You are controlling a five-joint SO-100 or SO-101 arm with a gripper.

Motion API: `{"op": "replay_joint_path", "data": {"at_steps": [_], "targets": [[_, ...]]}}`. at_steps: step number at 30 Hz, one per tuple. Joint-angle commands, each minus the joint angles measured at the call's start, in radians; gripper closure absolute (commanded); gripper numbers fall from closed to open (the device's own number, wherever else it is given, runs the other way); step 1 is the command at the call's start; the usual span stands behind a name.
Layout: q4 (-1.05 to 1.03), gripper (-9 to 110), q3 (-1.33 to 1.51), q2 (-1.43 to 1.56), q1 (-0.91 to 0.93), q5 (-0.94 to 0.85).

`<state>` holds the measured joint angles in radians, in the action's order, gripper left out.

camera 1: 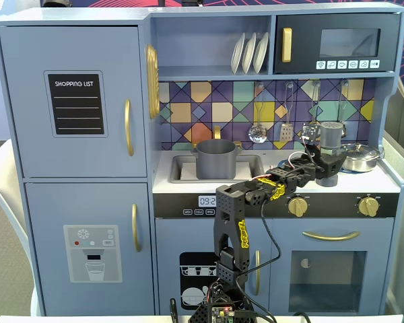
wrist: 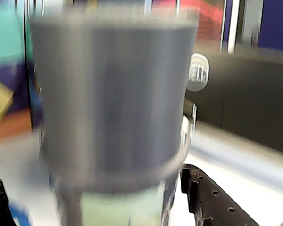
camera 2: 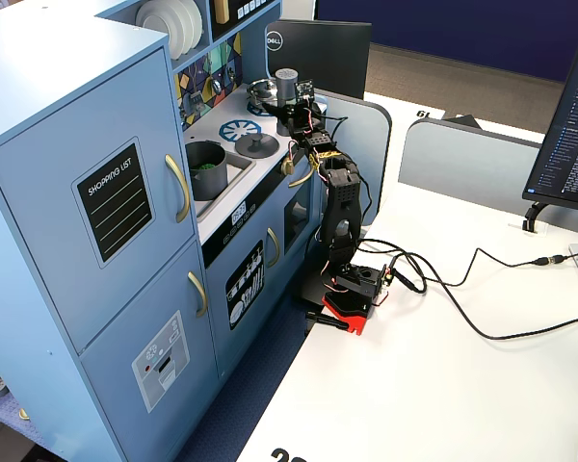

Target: Put salt in the gray recipient

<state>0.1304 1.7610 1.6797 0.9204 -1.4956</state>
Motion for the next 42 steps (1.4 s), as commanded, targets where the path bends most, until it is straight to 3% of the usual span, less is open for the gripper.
{"op": "replay_joint_path", "data": {"at_steps": [1,7,10,12,17,23,31,35,42], "targets": [[-0.202,54,0.051,0.273,0.041,-0.028],[-1.080,101,0.129,0.848,-0.041,-0.126],[-1.427,101,0.138,0.992,-0.245,-0.086],[-1.540,101,0.227,1.066,-0.433,-0.038],[-1.482,101,0.630,1.206,-0.787,0.018],[-1.258,101,1.144,1.365,-0.943,0.072],[-1.371,101,1.355,1.525,-0.988,0.115],[-1.457,98,1.355,1.539,-0.959,-0.055],[-1.457,96,1.355,1.540,-0.868,-0.048]]}}
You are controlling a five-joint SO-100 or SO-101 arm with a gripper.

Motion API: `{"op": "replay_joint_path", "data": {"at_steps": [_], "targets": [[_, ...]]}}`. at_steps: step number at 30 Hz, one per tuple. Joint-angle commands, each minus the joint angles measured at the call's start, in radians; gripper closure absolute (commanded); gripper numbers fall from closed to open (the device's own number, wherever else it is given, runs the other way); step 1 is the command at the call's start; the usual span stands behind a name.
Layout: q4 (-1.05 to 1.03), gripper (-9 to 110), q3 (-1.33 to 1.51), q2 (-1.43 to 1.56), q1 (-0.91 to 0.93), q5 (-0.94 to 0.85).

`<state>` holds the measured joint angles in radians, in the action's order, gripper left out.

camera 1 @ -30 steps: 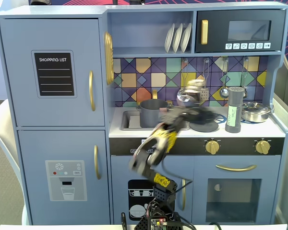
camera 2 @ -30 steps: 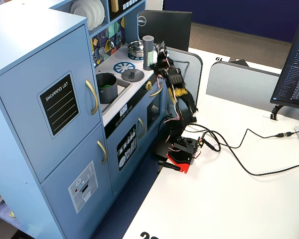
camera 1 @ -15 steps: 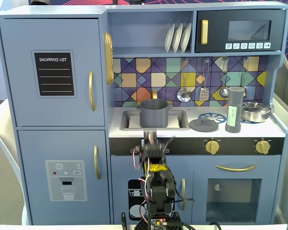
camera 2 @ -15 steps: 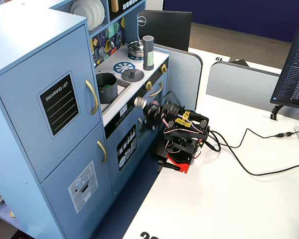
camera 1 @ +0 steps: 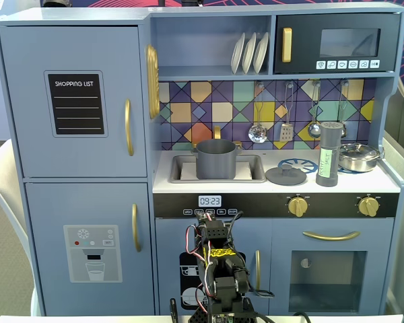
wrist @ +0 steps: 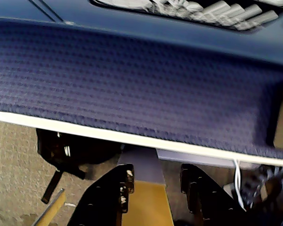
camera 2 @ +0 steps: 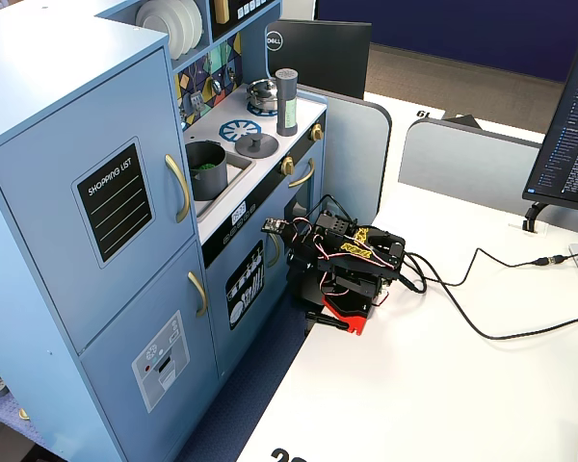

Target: Put salt in the gray recipient

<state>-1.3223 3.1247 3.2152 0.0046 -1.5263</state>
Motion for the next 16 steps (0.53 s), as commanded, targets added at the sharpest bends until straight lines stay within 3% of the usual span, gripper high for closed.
{"op": "replay_joint_path", "data": {"at_steps": [1,16], "targets": [[-0.005,96,-0.009,0.005,0.051,-0.017],[-0.005,95,-0.009,0.005,0.052,-0.012]]}}
